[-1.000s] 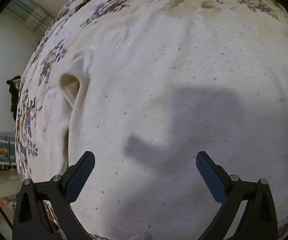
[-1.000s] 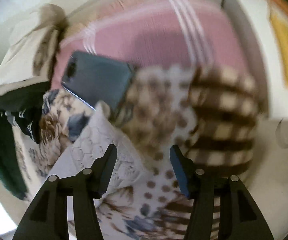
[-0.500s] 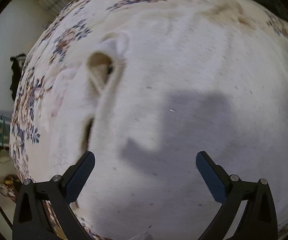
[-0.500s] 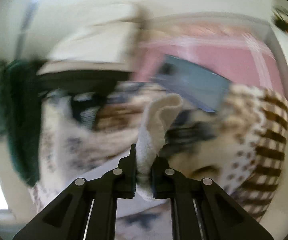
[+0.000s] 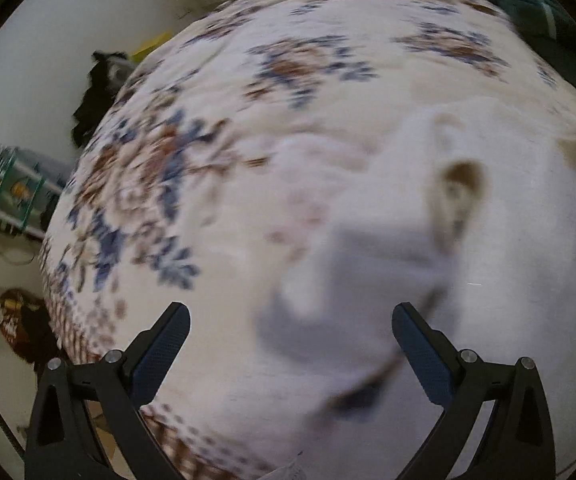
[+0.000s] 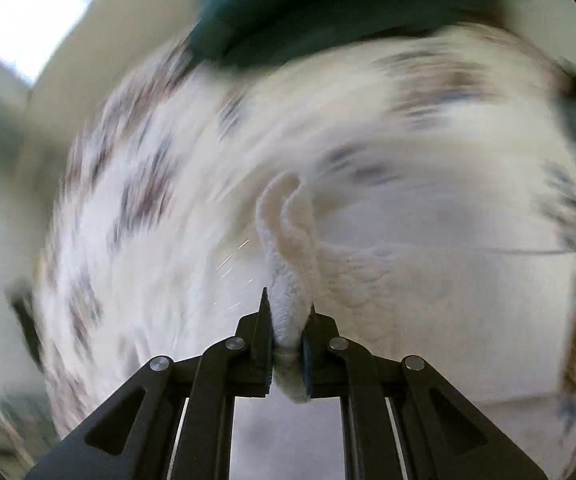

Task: Fold small clothes

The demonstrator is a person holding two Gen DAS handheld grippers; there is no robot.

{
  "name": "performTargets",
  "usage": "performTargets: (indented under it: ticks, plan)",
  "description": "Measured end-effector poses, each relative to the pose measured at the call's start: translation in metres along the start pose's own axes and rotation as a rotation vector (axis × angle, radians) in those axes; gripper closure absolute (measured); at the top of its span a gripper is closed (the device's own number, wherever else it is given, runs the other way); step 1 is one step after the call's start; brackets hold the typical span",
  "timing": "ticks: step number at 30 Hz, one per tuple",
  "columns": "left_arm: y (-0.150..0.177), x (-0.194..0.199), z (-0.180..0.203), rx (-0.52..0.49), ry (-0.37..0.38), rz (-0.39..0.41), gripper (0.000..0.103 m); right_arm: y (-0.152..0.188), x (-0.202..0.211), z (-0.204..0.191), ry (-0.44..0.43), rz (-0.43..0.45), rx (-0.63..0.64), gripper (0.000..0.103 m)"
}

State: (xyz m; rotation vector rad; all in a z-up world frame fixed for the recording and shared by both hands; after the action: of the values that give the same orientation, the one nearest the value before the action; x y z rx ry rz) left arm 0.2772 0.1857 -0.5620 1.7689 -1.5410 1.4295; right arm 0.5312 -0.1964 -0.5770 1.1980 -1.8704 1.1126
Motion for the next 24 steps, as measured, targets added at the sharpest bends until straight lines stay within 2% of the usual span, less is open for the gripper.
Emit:
performTargets:
  ticks: [3,6,9,12,13,14,16,17,18,20,24]
  plan:
    - [0.005,-0.021,-0.034,0.026,-0.026,-0.022,0.0,0.027,-0.085,-0.076,0.033,-0.122,0.17,0.092]
    - [0.012,-0.036,-0.059,0.05,-0.041,-0.04,0.0,0.062,-0.121,-0.129,0.032,-0.171,0.26,0.092]
    - [0.017,-0.049,-0.079,0.078,-0.043,-0.063,0.0,0.084,-0.145,-0.156,0.064,-0.206,0.31,0.092]
    - [0.022,-0.057,-0.09,0.102,-0.018,-0.098,0.0,0.091,-0.155,-0.157,0.11,-0.253,0.314,0.09]
    - [0.024,-0.057,-0.095,0.114,0.0,-0.106,0.0,0.093,-0.154,-0.157,0.089,-0.271,0.287,0.088]
    - [0.026,-0.057,-0.098,0.122,0.023,-0.111,0.0,0.094,-0.149,-0.154,0.057,-0.29,0.249,0.081]
    - [0.034,-0.057,-0.106,0.135,0.091,-0.13,0.0,0.097,-0.126,-0.143,-0.034,-0.311,0.146,0.064]
    - [0.038,-0.056,-0.11,0.141,0.122,-0.139,0.0,0.099,-0.107,-0.132,-0.058,-0.3,0.093,0.051]
    - [0.044,-0.057,-0.113,0.145,0.157,-0.151,0.0,0.103,-0.089,-0.122,-0.075,-0.289,0.058,0.047]
    - [0.058,-0.059,-0.115,0.149,0.218,-0.193,0.0,0.115,-0.059,-0.101,-0.099,-0.284,0.001,0.047]
    - [0.096,-0.075,-0.097,0.167,0.372,-0.326,0.0,0.144,-0.008,-0.054,-0.045,-0.28,-0.085,0.046]
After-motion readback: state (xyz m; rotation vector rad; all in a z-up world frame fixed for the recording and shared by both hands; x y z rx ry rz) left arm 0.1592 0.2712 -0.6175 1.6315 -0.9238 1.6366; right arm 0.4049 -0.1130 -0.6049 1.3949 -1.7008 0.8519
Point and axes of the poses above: each gripper's, at about its wrist camera, not at the fingertips, and x roughly against the way its jaws point, z to its right, y to its underside, the point moved 7 cm from there along -x, roughly the way its jaws point, and after that the axes turned 11 degrees about -y, right-handed, at the moved point
